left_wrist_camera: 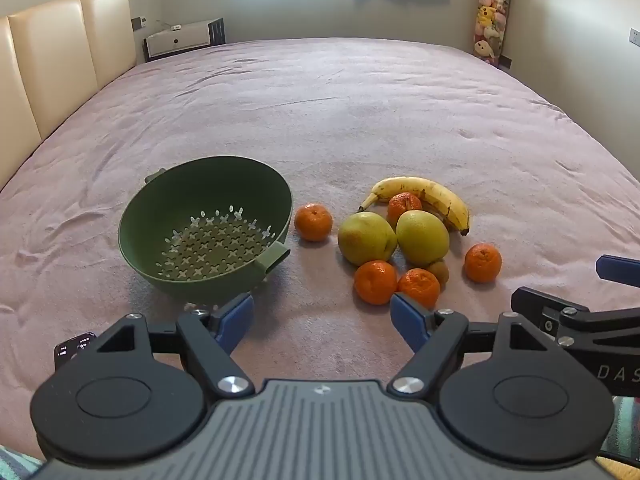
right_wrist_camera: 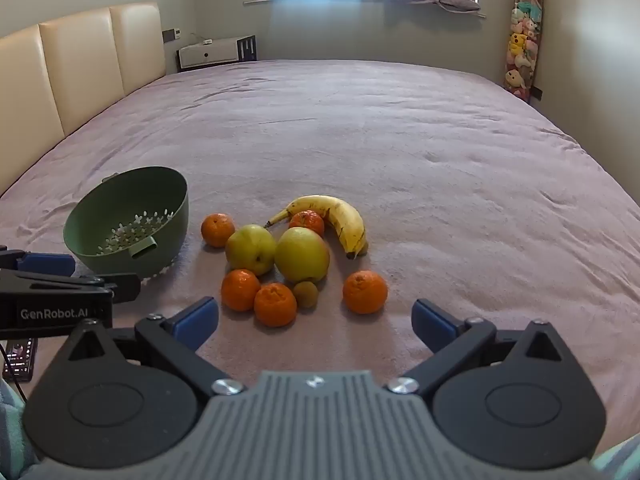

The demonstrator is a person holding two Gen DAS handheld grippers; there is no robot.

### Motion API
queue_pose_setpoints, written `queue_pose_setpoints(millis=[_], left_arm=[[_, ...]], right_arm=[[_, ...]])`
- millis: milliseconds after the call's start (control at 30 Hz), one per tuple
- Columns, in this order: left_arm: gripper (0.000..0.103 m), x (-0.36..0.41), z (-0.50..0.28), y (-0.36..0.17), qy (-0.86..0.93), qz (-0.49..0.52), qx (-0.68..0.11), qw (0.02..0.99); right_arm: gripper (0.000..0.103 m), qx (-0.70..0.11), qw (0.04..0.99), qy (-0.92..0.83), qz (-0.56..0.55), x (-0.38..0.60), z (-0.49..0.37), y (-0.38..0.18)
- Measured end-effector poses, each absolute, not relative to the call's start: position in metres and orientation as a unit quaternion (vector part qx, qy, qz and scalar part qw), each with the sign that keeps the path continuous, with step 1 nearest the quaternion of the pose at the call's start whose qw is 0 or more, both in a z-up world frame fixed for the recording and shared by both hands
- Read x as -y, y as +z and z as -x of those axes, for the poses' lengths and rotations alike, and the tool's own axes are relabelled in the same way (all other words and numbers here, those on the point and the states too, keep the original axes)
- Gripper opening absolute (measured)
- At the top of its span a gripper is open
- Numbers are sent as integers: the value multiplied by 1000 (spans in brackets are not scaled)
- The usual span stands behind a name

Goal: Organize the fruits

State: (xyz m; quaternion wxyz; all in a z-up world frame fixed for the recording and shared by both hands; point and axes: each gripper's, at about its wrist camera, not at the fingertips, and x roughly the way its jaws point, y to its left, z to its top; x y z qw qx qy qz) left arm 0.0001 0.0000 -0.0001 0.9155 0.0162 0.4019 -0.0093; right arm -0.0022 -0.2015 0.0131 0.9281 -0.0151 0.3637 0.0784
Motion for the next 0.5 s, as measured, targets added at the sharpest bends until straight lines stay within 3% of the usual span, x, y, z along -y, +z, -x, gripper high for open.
queue_pose_setpoints(millis=[500], left_arm=[[91, -2, -3, -3, -7, -9, -410, 912]], right_arm=[[99, -363, 929, 77, 17, 199, 1, 13]])
